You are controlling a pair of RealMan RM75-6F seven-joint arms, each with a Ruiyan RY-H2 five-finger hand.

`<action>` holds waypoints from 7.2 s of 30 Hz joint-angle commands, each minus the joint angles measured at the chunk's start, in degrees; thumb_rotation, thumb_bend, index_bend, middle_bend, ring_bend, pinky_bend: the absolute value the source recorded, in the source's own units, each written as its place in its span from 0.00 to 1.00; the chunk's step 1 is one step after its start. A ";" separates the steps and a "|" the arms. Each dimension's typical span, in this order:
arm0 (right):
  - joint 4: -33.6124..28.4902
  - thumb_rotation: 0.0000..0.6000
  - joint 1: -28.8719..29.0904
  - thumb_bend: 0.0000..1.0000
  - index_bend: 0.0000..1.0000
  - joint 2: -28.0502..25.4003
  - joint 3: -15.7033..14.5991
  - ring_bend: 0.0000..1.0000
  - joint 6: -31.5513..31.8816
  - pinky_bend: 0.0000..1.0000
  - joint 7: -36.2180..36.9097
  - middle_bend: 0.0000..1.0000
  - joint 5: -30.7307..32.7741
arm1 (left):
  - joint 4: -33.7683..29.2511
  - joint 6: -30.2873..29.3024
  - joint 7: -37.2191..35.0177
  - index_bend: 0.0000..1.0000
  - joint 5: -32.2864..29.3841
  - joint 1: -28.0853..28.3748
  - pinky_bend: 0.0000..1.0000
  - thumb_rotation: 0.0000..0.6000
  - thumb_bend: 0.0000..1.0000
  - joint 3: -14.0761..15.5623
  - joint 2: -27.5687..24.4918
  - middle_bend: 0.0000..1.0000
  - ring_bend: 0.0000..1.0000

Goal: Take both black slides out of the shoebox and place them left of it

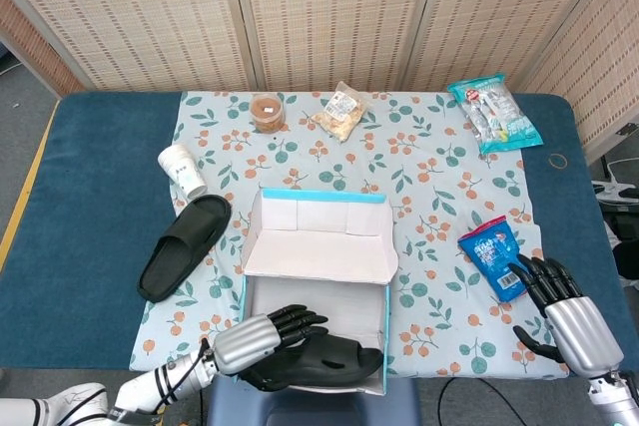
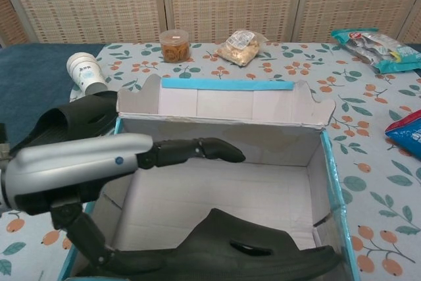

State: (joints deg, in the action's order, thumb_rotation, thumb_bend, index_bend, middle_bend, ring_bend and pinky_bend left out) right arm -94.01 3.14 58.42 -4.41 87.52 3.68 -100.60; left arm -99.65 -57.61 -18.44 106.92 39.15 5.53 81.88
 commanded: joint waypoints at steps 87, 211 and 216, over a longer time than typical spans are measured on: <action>-2.86 1.00 25.71 0.26 0.44 12.71 3.22 0.00 -34.71 0.01 -35.72 0.05 -11.58 | -3.06 2.56 18.06 0.04 -12.48 0.84 0.09 1.00 0.34 0.28 -2.53 0.05 0.00; 3.01 1.00 6.80 0.06 0.00 4.02 -1.08 0.00 -4.34 0.01 -3.93 0.00 -1.05 | 4.83 -15.51 18.63 0.34 -17.91 -2.90 0.26 1.00 0.48 -11.05 9.88 0.18 0.10; 2.85 1.00 6.50 0.06 0.00 3.88 -0.93 0.00 -3.97 0.01 -3.88 0.00 -0.92 | 5.24 -17.80 15.80 0.33 -16.88 -3.39 0.24 1.00 0.47 -12.76 8.26 0.16 0.08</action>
State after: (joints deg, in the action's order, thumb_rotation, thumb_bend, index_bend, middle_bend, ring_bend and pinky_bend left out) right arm -91.16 9.64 62.30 -5.34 83.54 -0.19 -101.53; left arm -94.77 -74.39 -2.06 89.26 36.18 -6.37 90.70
